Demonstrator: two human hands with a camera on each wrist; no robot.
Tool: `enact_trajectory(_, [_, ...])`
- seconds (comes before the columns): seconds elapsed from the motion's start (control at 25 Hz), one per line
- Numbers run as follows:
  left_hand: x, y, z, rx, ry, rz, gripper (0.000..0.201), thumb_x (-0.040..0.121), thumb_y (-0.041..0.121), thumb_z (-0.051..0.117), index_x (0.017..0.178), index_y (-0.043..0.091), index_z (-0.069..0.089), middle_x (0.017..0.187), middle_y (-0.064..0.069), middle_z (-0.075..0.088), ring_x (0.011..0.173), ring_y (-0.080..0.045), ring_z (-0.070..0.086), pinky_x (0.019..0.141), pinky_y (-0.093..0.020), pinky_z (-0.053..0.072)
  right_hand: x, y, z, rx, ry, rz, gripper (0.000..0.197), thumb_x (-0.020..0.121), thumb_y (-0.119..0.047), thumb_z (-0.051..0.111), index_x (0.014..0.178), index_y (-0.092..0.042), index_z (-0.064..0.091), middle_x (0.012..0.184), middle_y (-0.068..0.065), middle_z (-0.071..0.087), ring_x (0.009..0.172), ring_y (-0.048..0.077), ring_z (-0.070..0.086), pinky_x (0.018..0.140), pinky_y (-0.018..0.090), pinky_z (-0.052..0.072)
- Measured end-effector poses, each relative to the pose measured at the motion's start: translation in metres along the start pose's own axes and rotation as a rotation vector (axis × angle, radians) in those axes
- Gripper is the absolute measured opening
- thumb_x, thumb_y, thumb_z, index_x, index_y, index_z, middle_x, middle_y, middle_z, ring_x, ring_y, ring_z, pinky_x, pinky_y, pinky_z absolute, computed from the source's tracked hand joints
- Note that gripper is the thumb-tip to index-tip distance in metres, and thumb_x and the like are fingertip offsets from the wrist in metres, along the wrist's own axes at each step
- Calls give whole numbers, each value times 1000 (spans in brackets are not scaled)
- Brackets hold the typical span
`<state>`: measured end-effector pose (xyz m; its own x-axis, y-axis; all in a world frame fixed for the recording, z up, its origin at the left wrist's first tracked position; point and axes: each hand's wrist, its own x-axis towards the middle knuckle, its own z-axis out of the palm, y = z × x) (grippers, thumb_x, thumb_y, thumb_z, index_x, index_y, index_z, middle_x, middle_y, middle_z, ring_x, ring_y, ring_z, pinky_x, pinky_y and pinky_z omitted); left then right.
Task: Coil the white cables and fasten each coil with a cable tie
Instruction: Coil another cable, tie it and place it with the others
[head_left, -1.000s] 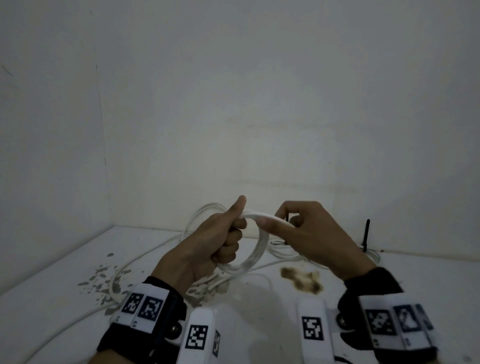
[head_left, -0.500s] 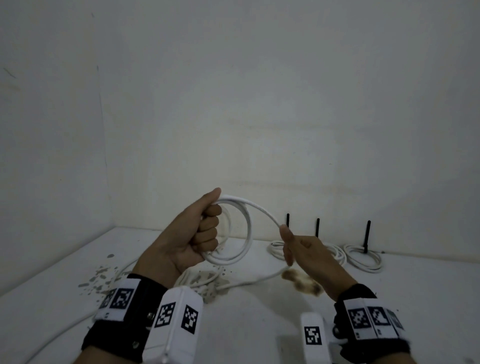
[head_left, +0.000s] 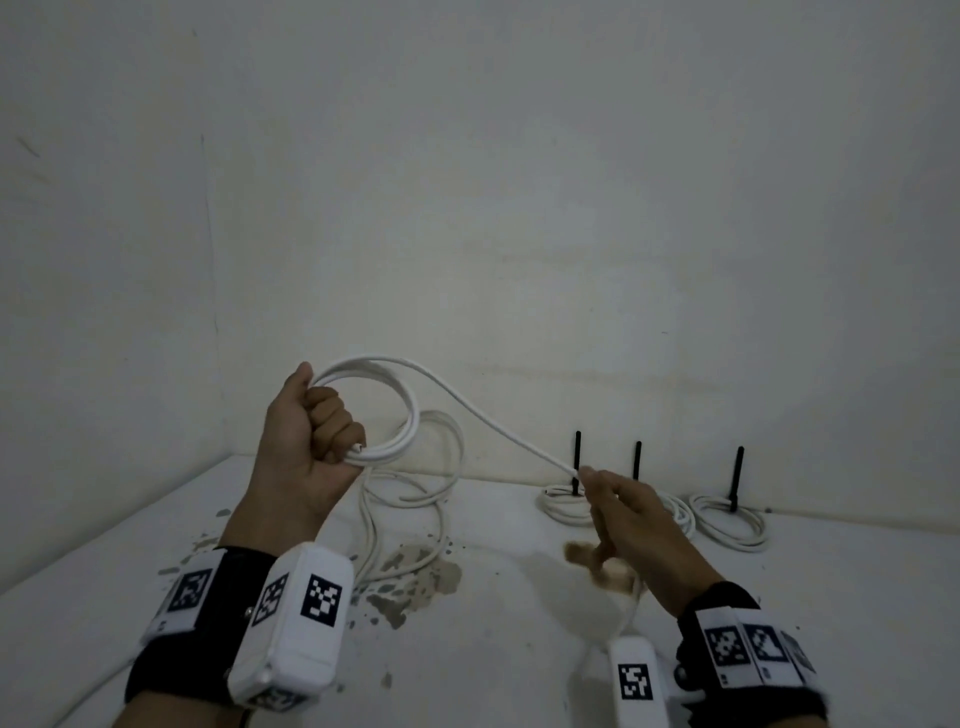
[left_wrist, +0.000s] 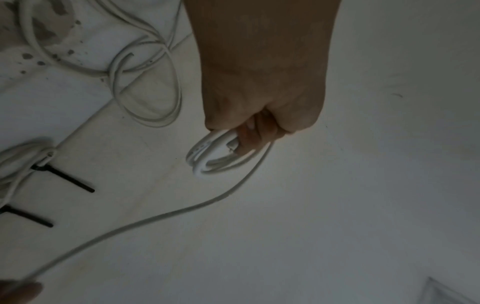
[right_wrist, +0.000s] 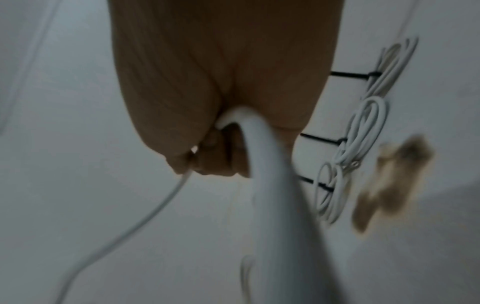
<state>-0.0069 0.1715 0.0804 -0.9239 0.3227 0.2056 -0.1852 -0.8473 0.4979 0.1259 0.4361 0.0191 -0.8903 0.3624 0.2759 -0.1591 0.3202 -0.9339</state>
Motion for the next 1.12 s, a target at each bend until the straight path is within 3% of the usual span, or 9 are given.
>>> enact_trajectory(0.16, [4, -6, -5, -48, 98, 60, 61, 104, 44, 36, 47, 22, 29, 36, 7, 18, 27, -10, 16, 30, -19, 15, 8, -12, 11, -649, 32, -210, 38, 99, -40, 55, 71, -14, 56, 51, -8, 43, 46, 8, 40, 52, 29, 38])
enact_trajectory(0.24, [6, -10, -5, -42, 113, 78, 58, 104, 47, 35, 51, 23, 27, 38, 7, 17, 29, -10, 16, 31, -20, 16, 4, -21, 24, -866, 4, -318, 5, 99, -31, 53, 97, -26, 54, 59, -7, 49, 53, 10, 44, 54, 31, 38])
enact_trajectory(0.28, [7, -11, -5, -34, 118, 80, 58, 103, 48, 34, 52, 23, 26, 38, 7, 17, 29, -10, 16, 32, -20, 16, 1, -28, 30, -821, -10, -372, 11, 98, -22, 51, 106, -29, 49, 57, -6, 48, 50, 10, 41, 51, 29, 36])
enact_trajectory(0.4, [9, -9, -8, -18, 137, 98, 56, 103, 48, 35, 54, 23, 25, 39, 7, 17, 30, -9, 16, 32, -20, 17, -8, -47, 37, -424, -124, -285, 18, 98, -16, 43, 95, -23, 60, 56, -4, 53, 48, 11, 44, 49, 29, 39])
enact_trajectory(0.56, [12, -1, -15, -10, 147, 114, 51, 104, 40, 37, 58, 23, 24, 39, 7, 18, 30, -9, 16, 32, -20, 18, -16, -62, 35, -6, -430, 67, 40, 105, -23, 27, 121, -17, 64, 117, 4, 70, 105, 21, 68, 79, 38, 56])
enact_trajectory(0.72, [15, 5, -24, -26, 151, 81, 53, 103, 39, 39, 54, 23, 26, 40, 7, 18, 30, -10, 17, 32, -20, 18, -7, -58, 26, 964, -386, 195, 60, 83, -12, 31, 135, 1, 58, 135, 20, 61, 129, 34, 56, 104, 60, 44])
enact_trajectory(0.84, [16, 2, -28, -48, 158, 13, 57, 104, 41, 39, 51, 22, 28, 39, 7, 19, 29, -10, 17, 32, -20, 17, -7, -55, 31, 1052, -428, 166, 59, 83, -17, 34, 134, 0, 58, 139, 19, 58, 134, 27, 49, 111, 66, 31])
enact_trajectory(0.96, [17, -2, -29, -25, 169, -15, 60, 104, 36, 38, 47, 21, 28, 38, 7, 19, 28, -9, 17, 31, -19, 16, -13, -56, 41, 663, -504, 105, 56, 85, -19, 49, 139, -8, 54, 141, 4, 58, 136, 20, 47, 114, 58, 34])
enact_trajectory(1.12, [18, -3, -29, 32, 175, -49, 67, 104, 31, 37, 39, 21, 29, 36, 7, 19, 26, -10, 17, 30, -19, 16, -23, -65, 45, -553, -463, -180, 34, 105, -41, 39, 126, -26, 61, 127, -7, 60, 121, 13, 55, 102, 37, 48])
